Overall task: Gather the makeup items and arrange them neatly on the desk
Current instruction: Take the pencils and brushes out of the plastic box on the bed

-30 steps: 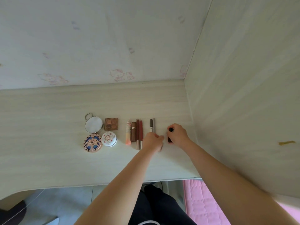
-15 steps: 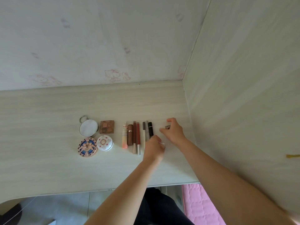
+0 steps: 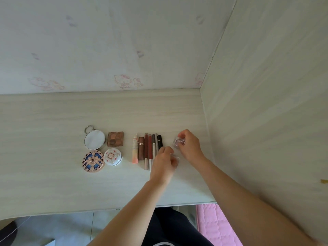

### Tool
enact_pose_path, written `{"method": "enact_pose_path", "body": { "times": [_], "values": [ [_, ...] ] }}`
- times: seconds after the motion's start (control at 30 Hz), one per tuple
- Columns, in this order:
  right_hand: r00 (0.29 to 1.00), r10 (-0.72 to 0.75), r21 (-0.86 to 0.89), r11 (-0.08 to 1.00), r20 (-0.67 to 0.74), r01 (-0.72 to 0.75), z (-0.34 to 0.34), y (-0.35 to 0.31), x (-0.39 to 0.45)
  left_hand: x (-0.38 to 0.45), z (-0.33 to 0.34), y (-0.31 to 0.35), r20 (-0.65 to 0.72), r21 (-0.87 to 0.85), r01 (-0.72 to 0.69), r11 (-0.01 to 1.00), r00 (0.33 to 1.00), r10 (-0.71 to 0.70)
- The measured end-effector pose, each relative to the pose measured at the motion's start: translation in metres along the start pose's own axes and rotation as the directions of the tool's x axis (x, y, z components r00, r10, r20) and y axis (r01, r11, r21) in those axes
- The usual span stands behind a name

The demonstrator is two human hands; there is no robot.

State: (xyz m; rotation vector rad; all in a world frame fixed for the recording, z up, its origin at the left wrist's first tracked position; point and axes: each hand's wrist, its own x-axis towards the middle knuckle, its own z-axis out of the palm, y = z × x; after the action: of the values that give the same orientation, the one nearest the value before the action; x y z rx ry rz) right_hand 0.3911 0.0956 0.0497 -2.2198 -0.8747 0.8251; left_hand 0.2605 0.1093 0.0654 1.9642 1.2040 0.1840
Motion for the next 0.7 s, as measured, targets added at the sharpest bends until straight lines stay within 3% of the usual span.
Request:
{"method": "enact_pose_path", "body": {
  "times": [0.2,0.43,0.53,0.7],
  "values": [
    [0.995,-0.093,-0.085,0.992,0.037,0.095,-0.001,-0.001,0.001,-0.010,-0.001,-0.009,0.060,0.127,-0.272,0.954,0.962,0.266],
    [0.983,-0.179,-0.156,0.971,0.034,0.182,0.005,0.000,0.001,-0.018,-0.009,-0.024,0.183,0.333,-0.557,0.761,0.830,0.527],
    [0.980,-0.192,-0.197,0.960,0.054,0.199,0.005,-0.002,0.005,-0.018,-0.013,-0.028,0.195,0.392,-0.574,0.719,0.816,0.545],
    [0.976,-0.196,-0.238,0.947,0.100,0.214,0.006,-0.004,0.013,-0.016,-0.018,-0.027,0.125,0.497,-0.488,0.717,0.858,0.498]
  ]
}}
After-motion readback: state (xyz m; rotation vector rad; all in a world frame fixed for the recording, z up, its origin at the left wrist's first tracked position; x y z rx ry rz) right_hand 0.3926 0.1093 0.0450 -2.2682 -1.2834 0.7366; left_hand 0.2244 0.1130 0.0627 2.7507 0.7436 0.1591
